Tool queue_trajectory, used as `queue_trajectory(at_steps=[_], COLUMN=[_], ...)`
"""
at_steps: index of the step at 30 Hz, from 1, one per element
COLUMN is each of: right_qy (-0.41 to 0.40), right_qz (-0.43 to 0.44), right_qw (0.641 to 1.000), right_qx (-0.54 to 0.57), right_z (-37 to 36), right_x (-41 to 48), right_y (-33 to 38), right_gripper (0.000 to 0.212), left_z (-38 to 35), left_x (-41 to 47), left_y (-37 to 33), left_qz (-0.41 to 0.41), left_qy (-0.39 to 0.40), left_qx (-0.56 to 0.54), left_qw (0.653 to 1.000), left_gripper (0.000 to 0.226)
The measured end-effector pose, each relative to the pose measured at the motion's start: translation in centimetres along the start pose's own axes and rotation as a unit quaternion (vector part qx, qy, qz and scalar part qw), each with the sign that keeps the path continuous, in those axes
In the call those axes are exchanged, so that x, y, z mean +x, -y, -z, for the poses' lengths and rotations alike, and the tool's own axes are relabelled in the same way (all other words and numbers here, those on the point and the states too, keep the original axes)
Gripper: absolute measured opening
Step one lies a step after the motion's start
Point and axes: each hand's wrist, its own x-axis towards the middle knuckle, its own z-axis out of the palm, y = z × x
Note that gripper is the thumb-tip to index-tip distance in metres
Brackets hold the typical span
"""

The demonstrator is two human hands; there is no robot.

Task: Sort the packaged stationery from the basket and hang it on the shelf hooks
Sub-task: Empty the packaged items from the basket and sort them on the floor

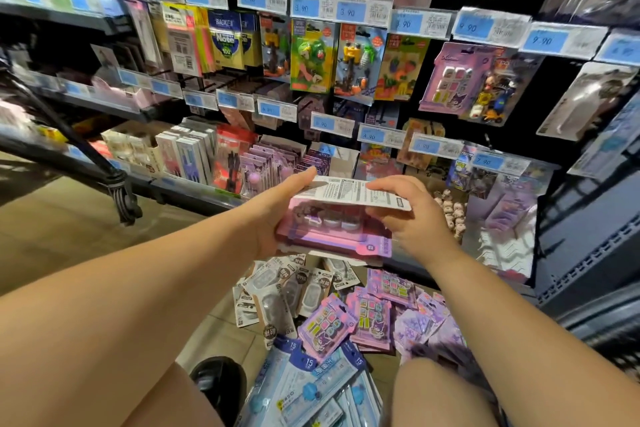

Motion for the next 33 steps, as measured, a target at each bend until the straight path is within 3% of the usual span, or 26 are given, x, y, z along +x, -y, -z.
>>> queue_trajectory(at_steps=[3,5,7,10,14,19,26,33], right_qy=[-0.066,-0.092,-0.102,-0.128,-0.207,-0.256,-0.254,-0.213], right_qz=[-0.072,-0.113,-0.141,-0.167,-0.218,-0.255,-0.297,-0.451], right_qw=[0.993,0.986,0.981,0.964,0.922,0.863,0.847,0.832], right_qx=[0.066,0.075,0.087,0.163,0.245,0.353,0.36,0.24], right_z=[-0.5,-0.7,-0.8,-1.3,-1.1,0.5,2.5,-0.9], right_x=[0.3,0.5,0.7,0.9,1.4,1.6,1.4,-1.8], right_y=[0.4,0.5,0.1,-0.4,-0.4,-0.3,0.1,-4.4], right_gripper=[0.005,0.032,0.039,0.053,0.023,0.01,0.009,0.017], left_z=[-0.2,-0.3,-0.7,-1.0,-1.3,-0.9,-0.1,2.9], left_x=[0.1,0.1,0.5,0.6,1.2,1.7,1.4,1.3], left_y=[0.6,0.6,0.4,0.3,0.3,0.1,-1.7,-1.5], left_qz=[-0.004,-0.002,0.032,0.031,0.02,-0.003,-0.052,-0.069], left_qy=[-0.019,-0.033,-0.023,-0.021,-0.023,-0.068,-0.123,-0.205], left_qx=[0.016,0.032,0.027,0.023,0.002,-0.026,-0.084,-0.15], left_qw=[1.0,0.999,0.999,0.999,1.0,0.997,0.988,0.965], left_gripper=[0.083,0.079,0.078,0.047,0.032,0.034,0.031,0.023])
